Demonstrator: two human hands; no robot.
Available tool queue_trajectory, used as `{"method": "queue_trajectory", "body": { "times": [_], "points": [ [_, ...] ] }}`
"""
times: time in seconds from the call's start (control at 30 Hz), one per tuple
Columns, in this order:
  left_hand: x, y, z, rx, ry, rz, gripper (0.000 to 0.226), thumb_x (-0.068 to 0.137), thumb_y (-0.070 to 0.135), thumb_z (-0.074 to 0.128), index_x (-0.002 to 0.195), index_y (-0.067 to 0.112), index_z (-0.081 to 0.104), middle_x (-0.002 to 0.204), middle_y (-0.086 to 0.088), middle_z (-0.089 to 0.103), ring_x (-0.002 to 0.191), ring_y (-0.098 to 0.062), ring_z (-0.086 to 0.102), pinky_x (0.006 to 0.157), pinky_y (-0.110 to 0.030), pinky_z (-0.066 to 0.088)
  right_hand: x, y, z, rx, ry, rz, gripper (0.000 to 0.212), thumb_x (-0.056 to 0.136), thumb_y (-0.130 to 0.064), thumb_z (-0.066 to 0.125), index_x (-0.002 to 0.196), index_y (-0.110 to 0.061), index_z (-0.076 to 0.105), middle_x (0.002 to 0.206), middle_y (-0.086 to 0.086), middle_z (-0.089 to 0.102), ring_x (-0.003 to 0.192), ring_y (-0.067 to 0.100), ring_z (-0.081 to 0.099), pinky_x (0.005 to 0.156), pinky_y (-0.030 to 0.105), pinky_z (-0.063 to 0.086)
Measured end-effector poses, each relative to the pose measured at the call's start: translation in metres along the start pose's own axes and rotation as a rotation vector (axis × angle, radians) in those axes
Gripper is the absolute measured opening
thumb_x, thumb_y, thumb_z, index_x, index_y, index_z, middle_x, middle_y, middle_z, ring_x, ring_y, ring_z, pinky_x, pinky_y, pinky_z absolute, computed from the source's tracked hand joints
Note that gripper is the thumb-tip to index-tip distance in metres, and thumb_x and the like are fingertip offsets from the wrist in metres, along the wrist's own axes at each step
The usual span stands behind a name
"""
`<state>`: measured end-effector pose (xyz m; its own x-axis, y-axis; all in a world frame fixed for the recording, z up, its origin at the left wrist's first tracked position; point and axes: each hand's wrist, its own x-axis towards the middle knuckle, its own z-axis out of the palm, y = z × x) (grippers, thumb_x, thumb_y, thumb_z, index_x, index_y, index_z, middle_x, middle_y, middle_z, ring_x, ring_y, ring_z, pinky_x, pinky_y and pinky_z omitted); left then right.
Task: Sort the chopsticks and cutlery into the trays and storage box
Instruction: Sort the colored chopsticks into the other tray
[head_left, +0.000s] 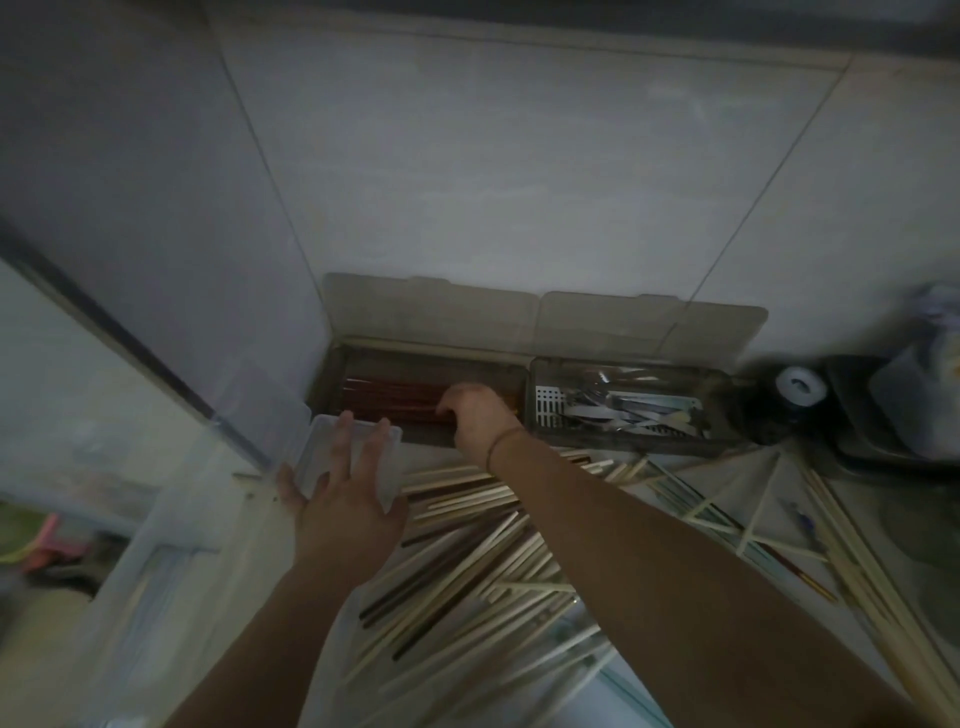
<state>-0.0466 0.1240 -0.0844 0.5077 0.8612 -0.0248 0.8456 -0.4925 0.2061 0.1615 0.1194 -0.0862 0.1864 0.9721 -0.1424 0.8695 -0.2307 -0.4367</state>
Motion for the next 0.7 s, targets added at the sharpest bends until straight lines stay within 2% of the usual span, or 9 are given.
{"method": "queue_trajectory", "body": {
  "times": [0.1,0.17,0.23,0.33,0.43,0.5,0.63,0.7],
  "points": [
    [0.001,0.001,0.0,-0.022,-0.011,0.001,0.086,0.071,0.056,0.045,0.152,0.041,0.019,0.164,-0.002,0.012,0.131,-0.028,0.047,0.111,-0.064,0.007,-0.012,0.009,-0.002,0.069,0.106,-0.032,0.038,0.074,0.008,0.057,0.11,-0.001,0.068,0.119,0.019,0.062,0.114,0.032,0.056,0.104,0.03,0.04],
    [0.0,0.002,-0.001,-0.022,-0.009,0.0,0.086,0.072,0.056,0.046,0.152,0.042,0.017,0.164,-0.001,0.008,0.134,-0.027,0.043,0.111,-0.064,0.006,-0.033,0.016,-0.004,0.132,0.293,-0.074,0.031,0.074,0.009,0.056,0.099,-0.001,0.071,0.111,0.019,0.065,0.106,0.034,0.06,0.1,0.033,0.044],
    [0.0,0.001,-0.001,-0.02,-0.002,-0.001,0.086,0.073,0.058,0.043,0.153,0.043,0.014,0.164,0.0,0.005,0.138,-0.025,0.039,0.112,-0.062,0.005,-0.071,0.021,-0.005,0.205,0.532,-0.096,0.025,0.078,0.005,0.054,0.094,-0.003,0.071,0.107,0.016,0.065,0.103,0.029,0.06,0.099,0.027,0.045],
    [0.001,0.0,0.001,-0.021,0.002,0.001,0.085,0.073,0.059,0.043,0.153,0.042,0.015,0.164,0.0,0.007,0.138,-0.026,0.038,0.112,-0.062,0.006,-0.152,0.04,-0.003,0.212,0.746,-0.071,0.02,0.082,-0.003,0.053,0.092,-0.005,0.07,0.1,0.009,0.065,0.098,0.022,0.058,0.092,0.027,0.046],
    [0.002,0.002,0.0,-0.024,-0.004,-0.003,0.083,0.08,0.059,0.05,0.153,0.043,0.015,0.164,0.001,0.005,0.139,-0.025,0.035,0.112,-0.062,0.006,-0.234,0.087,0.008,0.029,0.861,0.155,0.021,0.086,-0.015,0.052,0.085,-0.008,0.071,0.09,0.006,0.068,0.085,0.027,0.061,0.079,0.032,0.045],
    [0.002,0.002,0.001,-0.022,-0.017,-0.018,0.083,0.085,0.055,0.058,0.154,0.043,0.013,0.164,0.003,0.001,0.143,-0.023,0.028,0.113,-0.061,0.005,-0.279,0.123,0.013,-0.141,0.88,0.356,0.024,0.084,-0.018,0.049,0.082,-0.011,0.072,0.086,0.007,0.07,0.079,0.031,0.061,0.075,0.034,0.045],
    [0.004,-0.001,0.005,-0.023,-0.001,-0.007,0.086,0.074,0.065,0.043,0.153,0.044,0.016,0.164,0.002,0.006,0.147,-0.023,0.019,0.111,-0.063,0.006,-0.336,0.176,0.008,-0.323,0.847,0.701,0.027,0.08,-0.022,0.049,0.084,-0.014,0.074,0.091,0.012,0.066,0.077,0.038,0.058,0.072,0.039,0.043],
    [0.005,-0.004,0.008,-0.015,0.007,-0.003,0.089,0.069,0.066,0.04,0.152,0.043,0.019,0.163,0.0,0.012,0.146,-0.025,0.022,0.109,-0.066,0.009,-0.348,0.187,0.002,-0.327,0.813,0.794,0.027,0.076,-0.027,0.053,0.083,-0.017,0.076,0.093,0.014,0.062,0.078,0.039,0.055,0.068,0.038,0.045]
  ]
}}
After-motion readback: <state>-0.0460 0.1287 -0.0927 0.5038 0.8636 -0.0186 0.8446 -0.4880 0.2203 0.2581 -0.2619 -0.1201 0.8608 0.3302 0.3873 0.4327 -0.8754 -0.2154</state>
